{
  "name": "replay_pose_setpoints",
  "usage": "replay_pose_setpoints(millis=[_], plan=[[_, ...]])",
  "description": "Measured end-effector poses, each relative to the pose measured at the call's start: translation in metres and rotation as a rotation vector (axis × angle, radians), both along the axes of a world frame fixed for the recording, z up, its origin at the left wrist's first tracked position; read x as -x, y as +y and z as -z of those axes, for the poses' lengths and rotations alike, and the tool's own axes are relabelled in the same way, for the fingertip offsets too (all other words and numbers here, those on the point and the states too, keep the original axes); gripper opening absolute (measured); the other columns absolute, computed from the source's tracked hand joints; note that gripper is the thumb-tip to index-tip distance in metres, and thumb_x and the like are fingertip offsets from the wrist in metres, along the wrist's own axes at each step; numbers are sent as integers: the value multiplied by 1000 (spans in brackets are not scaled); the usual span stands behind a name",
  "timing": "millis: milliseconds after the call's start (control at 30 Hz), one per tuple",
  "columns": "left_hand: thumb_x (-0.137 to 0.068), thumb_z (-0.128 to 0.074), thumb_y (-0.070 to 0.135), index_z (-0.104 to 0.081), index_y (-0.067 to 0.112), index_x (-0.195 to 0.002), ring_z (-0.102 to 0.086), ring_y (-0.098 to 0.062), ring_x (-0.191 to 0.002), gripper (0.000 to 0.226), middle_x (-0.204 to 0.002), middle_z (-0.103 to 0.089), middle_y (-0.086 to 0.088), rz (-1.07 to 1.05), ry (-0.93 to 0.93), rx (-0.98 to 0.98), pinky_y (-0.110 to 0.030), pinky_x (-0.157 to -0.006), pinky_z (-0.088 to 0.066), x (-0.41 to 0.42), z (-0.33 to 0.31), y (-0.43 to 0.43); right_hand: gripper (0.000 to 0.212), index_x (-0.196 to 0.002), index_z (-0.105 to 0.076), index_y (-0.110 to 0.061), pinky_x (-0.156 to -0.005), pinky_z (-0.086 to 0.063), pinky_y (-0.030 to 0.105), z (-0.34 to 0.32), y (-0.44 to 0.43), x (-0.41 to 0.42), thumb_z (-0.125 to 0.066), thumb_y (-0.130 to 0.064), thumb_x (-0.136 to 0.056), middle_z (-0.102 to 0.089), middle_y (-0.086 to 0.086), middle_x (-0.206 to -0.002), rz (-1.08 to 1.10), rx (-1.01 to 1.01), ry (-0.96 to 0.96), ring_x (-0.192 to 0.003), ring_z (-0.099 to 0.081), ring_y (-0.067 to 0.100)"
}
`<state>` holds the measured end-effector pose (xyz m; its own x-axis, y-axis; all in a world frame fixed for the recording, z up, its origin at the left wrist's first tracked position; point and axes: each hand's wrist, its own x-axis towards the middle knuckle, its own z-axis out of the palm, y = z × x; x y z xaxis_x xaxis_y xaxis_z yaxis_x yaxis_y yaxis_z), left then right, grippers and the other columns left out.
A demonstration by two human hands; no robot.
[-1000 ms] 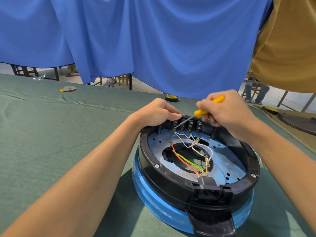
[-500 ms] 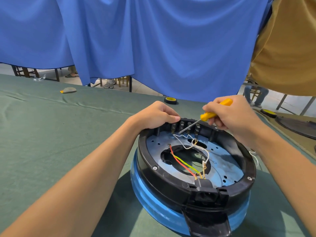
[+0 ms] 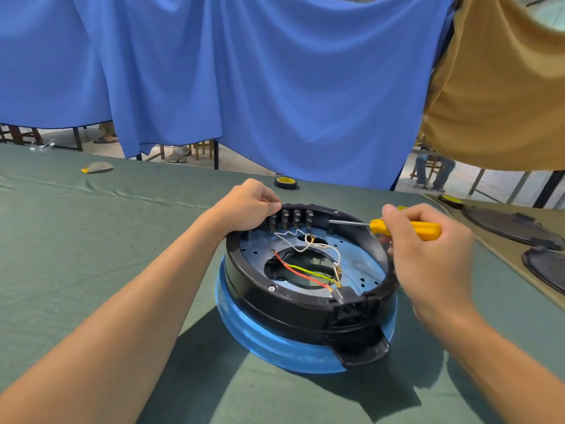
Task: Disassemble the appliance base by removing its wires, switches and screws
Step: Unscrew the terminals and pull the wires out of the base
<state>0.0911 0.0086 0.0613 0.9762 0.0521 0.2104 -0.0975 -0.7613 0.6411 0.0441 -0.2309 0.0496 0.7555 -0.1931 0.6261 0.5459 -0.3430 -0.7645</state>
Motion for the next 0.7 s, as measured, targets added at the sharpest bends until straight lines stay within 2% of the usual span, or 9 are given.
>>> replay_pose_setpoints(millis=[100,233,300,433,500,567,600,633,700], plan=[[-99,-51,22,-67,15,-117,-57,-21,-105,25,-115,-66,-7,-61,23,6,-29,-86,-40,3,-1,1,30,-64,-65,-21,-65,-56,49,6,10,6,-64,-33,-92,-66,-2,-60,1,1,22,-64,-66,26],[-99,-43,18,-58,16,-125,-53,-26,-103,30,-124,-59,-12,-177,55,1,-32,-83,-41,3,-2,-2,31,-67,-65,-23,-61,-51,36,6,17,13,-62,-40,-93,-67,-7,-62,22,29,-12,-62,-64,13],[-98,-38,15,-53,15,-130,-51,-32,-110,35,-130,-54,-15,-252,77,-80,-37,-88,-43,3,-2,-4,32,-68,-66,-23,-60,-49,32,6,21,16,-60,-44,-92,-67,-7,-62,45,38,-7,-62,-63,11],[-94,-40,13,-46,13,-131,-43,-33,-93,37,-127,-50,-16,-320,168,-328,-39,-77,-37,10,-12,-7,33,-74,-65,-26,-58,-48,26,12,28,20,-55,-54,-90,-65,-12,-65,114,45,-25,-67,-62,8],[-91,-40,11,-50,8,-116,-46,-31,-86,26,-116,-54,-15,-295,197,-385,-39,-74,-37,15,-19,-6,32,-75,-63,-28,-61,-50,28,15,31,16,-55,-54,-90,-66,-13,-67,144,-19,-36,-69,-62,6],[-89,-39,9,-45,7,-89,-48,-27,-73,7,-91,-52,-10,-283,192,-435,-38,-66,-36,18,-24,-6,31,-75,-63,-27,-69,-55,40,16,34,9,-57,-53,-91,-68,-9,-70,157,-118,-10,-71,-65,11],[-90,-40,10,-41,8,-83,-46,-25,-69,7,-82,-46,-7,-289,189,-460,-37,-63,-34,19,-24,-6,31,-75,-63,-27,-72,-55,44,16,36,5,-57,-52,-92,-69,-7,-70,155,-166,7,-73,-66,15],[-92,-41,12,-40,8,-83,-45,-25,-69,10,-77,-40,-5,-296,182,-489,-36,-63,-33,20,-24,-7,31,-74,-63,-27,-73,-56,47,15,37,1,-57,-52,-92,-69,-7,-69,153,-208,24,-73,-67,16],[-97,-43,19,-41,10,-92,-45,-29,-76,10,-74,-36,-3,-306,144,-532,-37,-66,-34,18,-22,-7,31,-70,-60,-29,-70,-56,42,12,40,-7,-57,-51,-92,-68,-16,-66,158,-251,50,-69,-67,9]])
